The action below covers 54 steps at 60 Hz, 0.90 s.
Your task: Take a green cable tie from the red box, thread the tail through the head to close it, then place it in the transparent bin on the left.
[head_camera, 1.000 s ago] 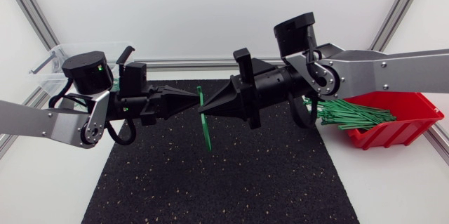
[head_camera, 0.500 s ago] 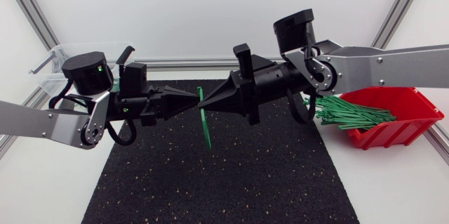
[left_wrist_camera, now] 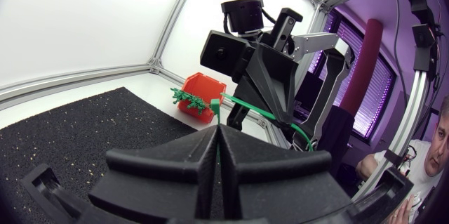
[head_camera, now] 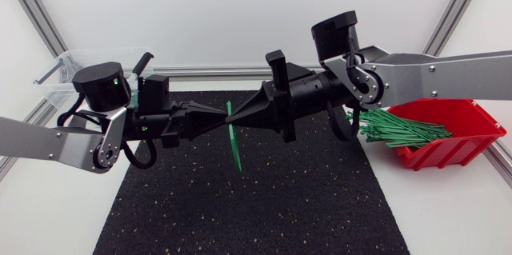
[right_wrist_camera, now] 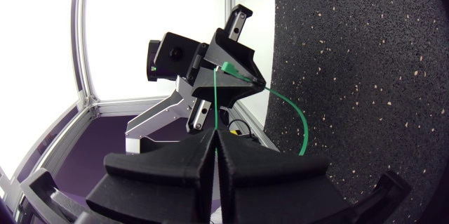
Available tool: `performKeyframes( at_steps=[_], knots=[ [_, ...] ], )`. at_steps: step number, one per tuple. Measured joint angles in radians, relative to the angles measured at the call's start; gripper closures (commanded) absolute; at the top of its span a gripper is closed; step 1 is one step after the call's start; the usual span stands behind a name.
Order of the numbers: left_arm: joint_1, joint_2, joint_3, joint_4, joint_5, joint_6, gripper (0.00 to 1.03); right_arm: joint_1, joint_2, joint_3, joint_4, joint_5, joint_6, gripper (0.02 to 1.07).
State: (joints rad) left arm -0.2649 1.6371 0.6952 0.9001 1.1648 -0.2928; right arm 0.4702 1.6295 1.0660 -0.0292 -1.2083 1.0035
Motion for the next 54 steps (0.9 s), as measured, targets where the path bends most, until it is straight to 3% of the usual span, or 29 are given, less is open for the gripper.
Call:
performKeyframes(
  at_steps=[54],
  knots=[
    [0.013, 0.0, 0.0, 0.003, -0.004, -0.003, 1.0, 0.009, 0.008, -0.019, 0.011, 0.0, 0.0, 1.01]
  ],
)
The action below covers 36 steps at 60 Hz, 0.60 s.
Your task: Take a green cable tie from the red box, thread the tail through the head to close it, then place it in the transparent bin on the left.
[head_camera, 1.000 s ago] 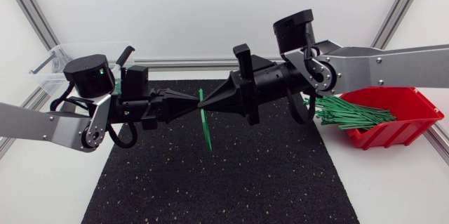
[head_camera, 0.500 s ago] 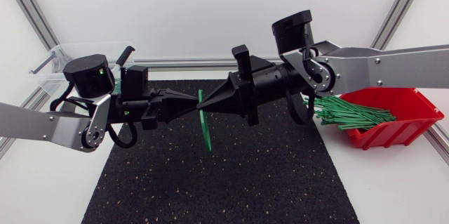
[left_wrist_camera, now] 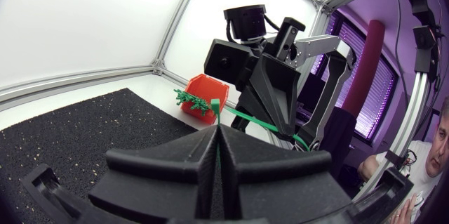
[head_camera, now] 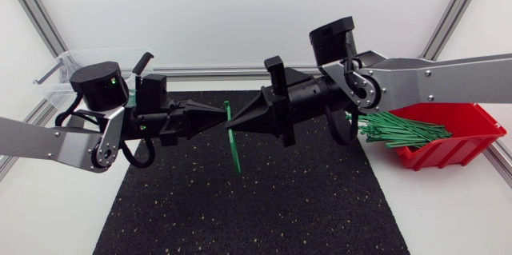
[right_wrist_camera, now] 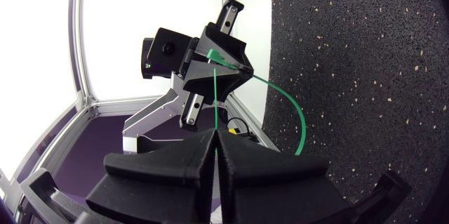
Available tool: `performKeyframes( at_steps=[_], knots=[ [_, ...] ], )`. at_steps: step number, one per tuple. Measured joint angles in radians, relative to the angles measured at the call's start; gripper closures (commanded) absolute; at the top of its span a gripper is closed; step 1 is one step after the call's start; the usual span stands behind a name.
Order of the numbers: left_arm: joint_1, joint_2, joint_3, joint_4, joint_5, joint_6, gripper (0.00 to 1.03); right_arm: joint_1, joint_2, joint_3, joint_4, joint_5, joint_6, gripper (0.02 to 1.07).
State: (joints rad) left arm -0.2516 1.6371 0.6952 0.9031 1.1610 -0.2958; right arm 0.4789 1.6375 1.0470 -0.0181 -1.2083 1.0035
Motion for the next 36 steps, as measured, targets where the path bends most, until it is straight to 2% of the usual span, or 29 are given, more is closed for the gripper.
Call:
performKeyframes(
  at_steps=[36],
  knots=[
    [-0.013, 0.0, 0.0, 0.0, 0.0, 0.0, 1.0, 0.004, 0.007, 0.0, 0.0, 0.0, 0.0, 1.01]
  ],
)
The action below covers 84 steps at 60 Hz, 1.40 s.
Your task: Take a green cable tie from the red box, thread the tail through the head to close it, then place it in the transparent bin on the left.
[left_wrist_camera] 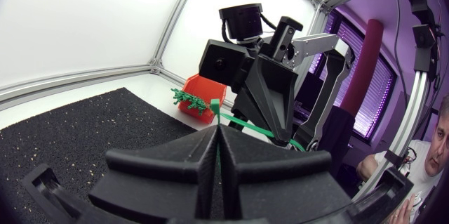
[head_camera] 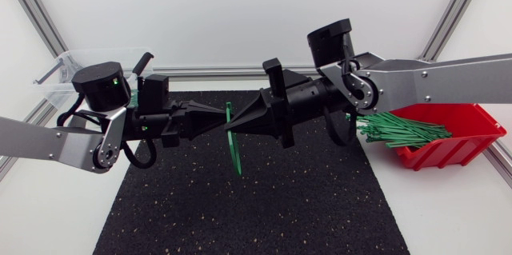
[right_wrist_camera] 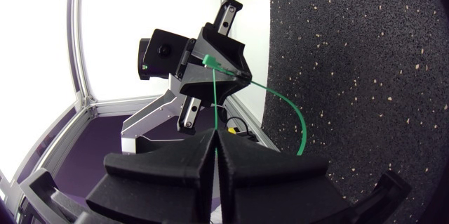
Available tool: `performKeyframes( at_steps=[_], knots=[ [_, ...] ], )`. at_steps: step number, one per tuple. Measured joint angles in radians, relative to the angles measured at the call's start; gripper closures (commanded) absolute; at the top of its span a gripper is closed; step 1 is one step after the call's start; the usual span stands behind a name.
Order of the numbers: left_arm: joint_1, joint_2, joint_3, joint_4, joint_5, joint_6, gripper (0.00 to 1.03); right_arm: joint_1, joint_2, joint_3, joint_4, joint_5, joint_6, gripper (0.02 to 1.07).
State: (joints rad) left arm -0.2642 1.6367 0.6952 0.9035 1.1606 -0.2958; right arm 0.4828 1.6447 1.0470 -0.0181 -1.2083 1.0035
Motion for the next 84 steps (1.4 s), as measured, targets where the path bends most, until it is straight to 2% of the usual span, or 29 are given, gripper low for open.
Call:
performKeyframes(
  at_steps=[84],
  knots=[
    [-0.012, -0.028, -0.011, 0.003, -0.011, 0.0, 1.0, -0.013, -0.01, 0.0, 0.0, 0.0, 0.0, 1.01]
  ],
)
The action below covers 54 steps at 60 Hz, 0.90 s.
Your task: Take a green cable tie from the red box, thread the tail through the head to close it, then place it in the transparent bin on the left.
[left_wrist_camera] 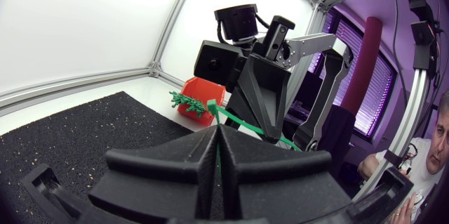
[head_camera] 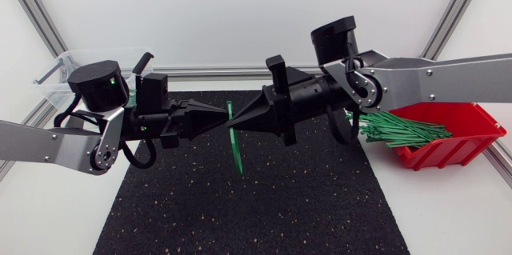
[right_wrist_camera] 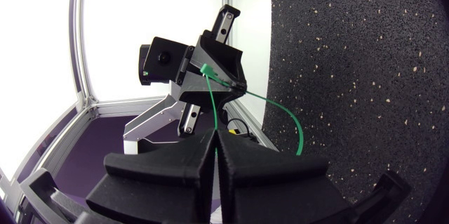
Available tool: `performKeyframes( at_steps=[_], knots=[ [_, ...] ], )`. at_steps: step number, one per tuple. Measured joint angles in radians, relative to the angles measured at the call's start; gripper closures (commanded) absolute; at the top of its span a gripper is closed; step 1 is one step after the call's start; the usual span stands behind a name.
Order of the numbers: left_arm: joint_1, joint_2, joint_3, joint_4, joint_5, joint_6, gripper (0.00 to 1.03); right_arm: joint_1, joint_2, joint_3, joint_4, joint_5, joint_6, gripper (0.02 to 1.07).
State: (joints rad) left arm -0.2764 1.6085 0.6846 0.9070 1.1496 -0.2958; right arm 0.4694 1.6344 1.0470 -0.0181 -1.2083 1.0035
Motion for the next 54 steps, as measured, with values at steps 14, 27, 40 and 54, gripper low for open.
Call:
performKeyframes(
  at_steps=[14, 27, 40, 54],
  knots=[
    [-0.001, 0.0, -0.007, 0.0, -0.004, 0.0, 1.0, -0.002, 0.0, 0.0, 0.0, 0.0, 0.003, 1.01],
    [-0.006, -0.002, -0.028, 0.019, -0.007, 0.001, 1.0, -0.006, 0.0, 0.0, -0.002, -0.005, 0.021, 1.01],
    [-0.028, -0.03, -0.048, 0.019, -0.022, 0.012, 1.0, -0.013, 0.0, 0.008, -0.004, -0.008, 0.022, 1.01],
    [-0.042, -0.087, -0.079, 0.019, -0.054, 0.035, 1.0, -0.014, 0.0, 0.008, -0.005, -0.021, 0.022, 1.01]
  ],
)
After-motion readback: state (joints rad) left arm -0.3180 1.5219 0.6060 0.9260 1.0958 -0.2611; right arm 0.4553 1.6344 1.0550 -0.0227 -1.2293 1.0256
